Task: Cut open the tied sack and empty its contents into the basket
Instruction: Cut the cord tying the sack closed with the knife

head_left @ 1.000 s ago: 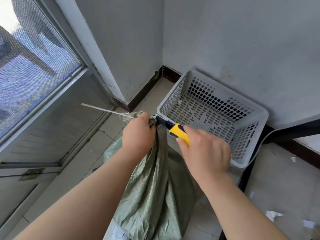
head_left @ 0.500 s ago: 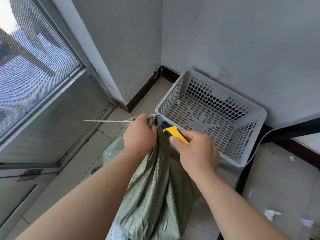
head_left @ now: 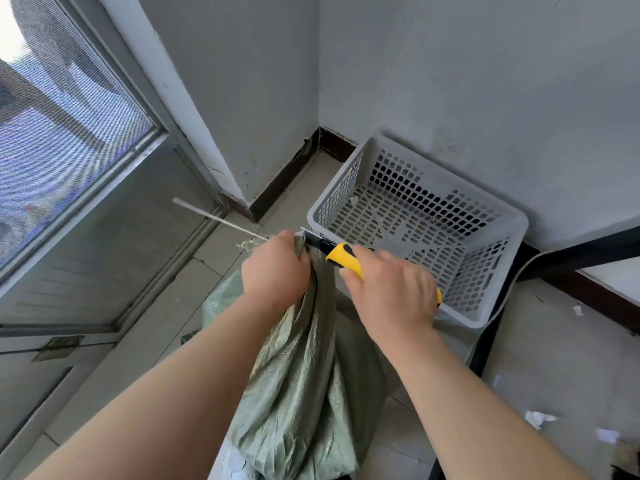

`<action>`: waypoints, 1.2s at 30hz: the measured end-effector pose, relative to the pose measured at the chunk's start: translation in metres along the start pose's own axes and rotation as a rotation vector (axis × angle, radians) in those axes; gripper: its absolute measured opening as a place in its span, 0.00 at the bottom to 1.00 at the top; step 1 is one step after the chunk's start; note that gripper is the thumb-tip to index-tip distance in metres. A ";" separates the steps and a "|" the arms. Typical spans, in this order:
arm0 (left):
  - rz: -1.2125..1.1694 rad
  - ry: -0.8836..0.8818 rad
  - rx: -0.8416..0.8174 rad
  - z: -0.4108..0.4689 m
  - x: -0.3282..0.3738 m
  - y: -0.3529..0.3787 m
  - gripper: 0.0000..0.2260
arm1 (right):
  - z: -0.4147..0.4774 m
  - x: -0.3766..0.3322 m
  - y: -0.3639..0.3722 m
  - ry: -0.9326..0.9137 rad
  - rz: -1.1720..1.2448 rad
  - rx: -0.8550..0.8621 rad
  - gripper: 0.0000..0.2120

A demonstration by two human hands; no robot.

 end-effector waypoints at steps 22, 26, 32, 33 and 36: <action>0.187 0.064 0.063 0.004 0.000 -0.008 0.06 | -0.010 0.007 -0.003 0.027 -0.069 0.066 0.16; 0.069 0.086 0.054 0.001 0.004 -0.012 0.06 | -0.012 0.007 -0.007 0.067 -0.042 0.038 0.14; -0.374 0.169 -0.004 0.000 -0.005 -0.013 0.07 | -0.015 0.014 -0.011 0.109 0.249 -0.020 0.18; -0.390 0.187 0.009 -0.001 -0.006 -0.013 0.08 | -0.015 0.014 -0.010 0.116 0.274 -0.031 0.18; -0.397 0.182 0.001 -0.002 -0.005 -0.014 0.09 | -0.014 0.013 -0.007 0.147 0.352 -0.058 0.19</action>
Point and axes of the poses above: each hand's wrist, its own z-axis towards the middle knuckle, its own y-axis out of the palm, x = y × z, the point moved 1 cm from there along z, towards the middle knuckle, and after that the axes turned 14 degrees about -x, right-handed, at the moved point
